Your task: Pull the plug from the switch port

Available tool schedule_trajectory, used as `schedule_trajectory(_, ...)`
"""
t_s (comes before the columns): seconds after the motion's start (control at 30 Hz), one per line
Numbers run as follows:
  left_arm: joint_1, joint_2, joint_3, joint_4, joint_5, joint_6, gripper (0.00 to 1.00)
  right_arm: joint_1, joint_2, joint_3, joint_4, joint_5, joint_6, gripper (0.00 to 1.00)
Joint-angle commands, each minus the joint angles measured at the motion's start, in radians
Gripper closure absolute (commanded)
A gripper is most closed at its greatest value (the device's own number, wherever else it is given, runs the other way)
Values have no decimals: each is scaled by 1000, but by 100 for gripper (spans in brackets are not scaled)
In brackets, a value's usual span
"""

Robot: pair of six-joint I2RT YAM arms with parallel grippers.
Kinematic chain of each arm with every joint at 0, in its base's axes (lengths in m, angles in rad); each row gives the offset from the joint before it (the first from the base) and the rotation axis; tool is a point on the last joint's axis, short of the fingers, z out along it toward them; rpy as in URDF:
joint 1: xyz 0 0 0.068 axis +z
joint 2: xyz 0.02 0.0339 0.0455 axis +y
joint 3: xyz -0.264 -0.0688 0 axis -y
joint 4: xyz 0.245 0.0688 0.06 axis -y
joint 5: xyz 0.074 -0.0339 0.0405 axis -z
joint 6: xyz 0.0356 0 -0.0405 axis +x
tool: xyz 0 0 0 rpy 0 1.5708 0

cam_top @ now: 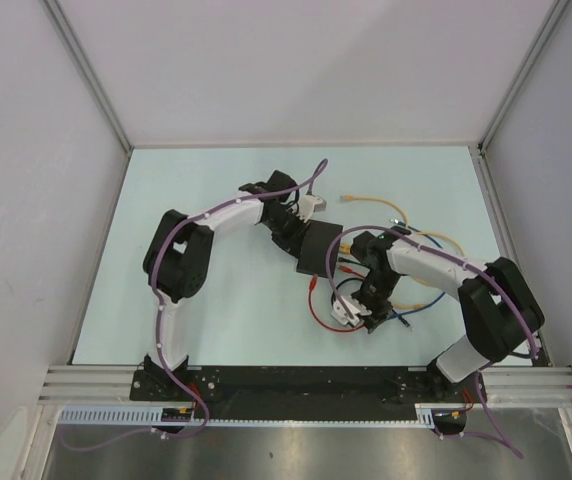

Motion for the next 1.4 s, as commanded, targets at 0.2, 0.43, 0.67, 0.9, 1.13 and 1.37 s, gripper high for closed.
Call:
schedule_trajectory(0.2,-23,-36,5,-44,11,18,89,53,61,-13,159,36,140,86)
schedule_trajectory(0.43,29,-43,47,-59,37,-36,87,-117,-203,81,199,-163,85,100)
schedule_trajectory(0.67,78,-79,108,-99,29,-22,83,-192,-339,250,295,-274,232,100)
schedule_trajectory(0.9,168,-31,166,-130,92,-61,81,-235,-338,258,569,-95,564,100)
schedule_trajectory(1.13,213,-19,180,-93,98,-77,80,-393,-210,258,809,203,841,100)
schedule_trajectory(1.37,214,1,196,-85,119,-79,79,-450,-95,258,815,647,1118,100)
